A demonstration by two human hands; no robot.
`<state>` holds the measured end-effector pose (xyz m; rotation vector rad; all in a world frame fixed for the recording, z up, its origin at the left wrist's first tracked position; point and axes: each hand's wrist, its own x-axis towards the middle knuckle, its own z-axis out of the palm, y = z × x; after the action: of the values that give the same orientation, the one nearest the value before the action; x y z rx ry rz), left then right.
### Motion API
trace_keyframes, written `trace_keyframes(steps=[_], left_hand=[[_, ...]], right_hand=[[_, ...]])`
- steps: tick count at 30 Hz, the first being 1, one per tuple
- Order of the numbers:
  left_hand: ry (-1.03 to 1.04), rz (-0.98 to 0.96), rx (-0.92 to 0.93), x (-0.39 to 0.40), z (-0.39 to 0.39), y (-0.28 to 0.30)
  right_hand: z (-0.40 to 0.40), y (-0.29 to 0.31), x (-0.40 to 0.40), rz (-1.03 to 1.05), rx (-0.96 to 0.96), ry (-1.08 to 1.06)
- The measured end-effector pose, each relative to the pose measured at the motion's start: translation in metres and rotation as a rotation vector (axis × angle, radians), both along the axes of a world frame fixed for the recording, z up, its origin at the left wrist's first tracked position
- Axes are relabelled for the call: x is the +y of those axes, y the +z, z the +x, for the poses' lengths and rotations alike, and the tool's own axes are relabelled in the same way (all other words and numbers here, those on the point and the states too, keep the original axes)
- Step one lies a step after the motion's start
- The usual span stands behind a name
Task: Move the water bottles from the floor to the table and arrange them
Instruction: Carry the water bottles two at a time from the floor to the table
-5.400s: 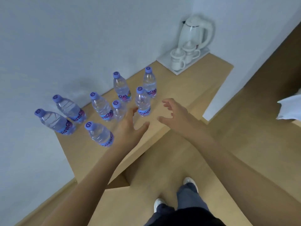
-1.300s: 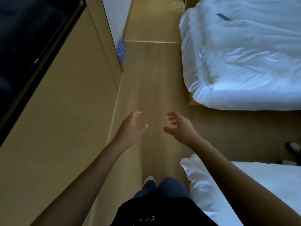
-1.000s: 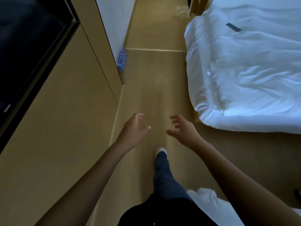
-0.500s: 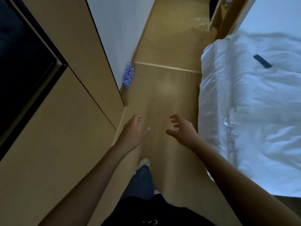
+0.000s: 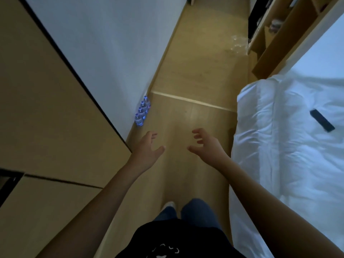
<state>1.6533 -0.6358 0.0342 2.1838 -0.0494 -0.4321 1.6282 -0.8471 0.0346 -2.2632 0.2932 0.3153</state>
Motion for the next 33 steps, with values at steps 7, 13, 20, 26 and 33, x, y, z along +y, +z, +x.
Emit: trace_keyframes(steps=[7,13,20,26,33], left_hand=[[0.121,-0.011,0.056,-0.042,0.148,-0.023],[0.288,-0.001,0.118,-0.085,0.258,-0.033],[0.531,0.008,0.107,-0.088,0.355,-0.029],[0.683,0.0,0.169,-0.061,0.421,-0.045],[0.774,0.006,0.223,-0.031,0.506,-0.073]], right_hand=[[0.173,-0.01,-0.046,0.019,0.017,0.101],[0.33,-0.013,-0.078,-0.01,0.001,0.263],[0.486,-0.019,-0.057,0.001,0.042,0.521],[0.578,-0.04,-0.01,0.032,0.112,0.698],[0.67,-0.07,0.032,-0.01,0.128,0.853]])
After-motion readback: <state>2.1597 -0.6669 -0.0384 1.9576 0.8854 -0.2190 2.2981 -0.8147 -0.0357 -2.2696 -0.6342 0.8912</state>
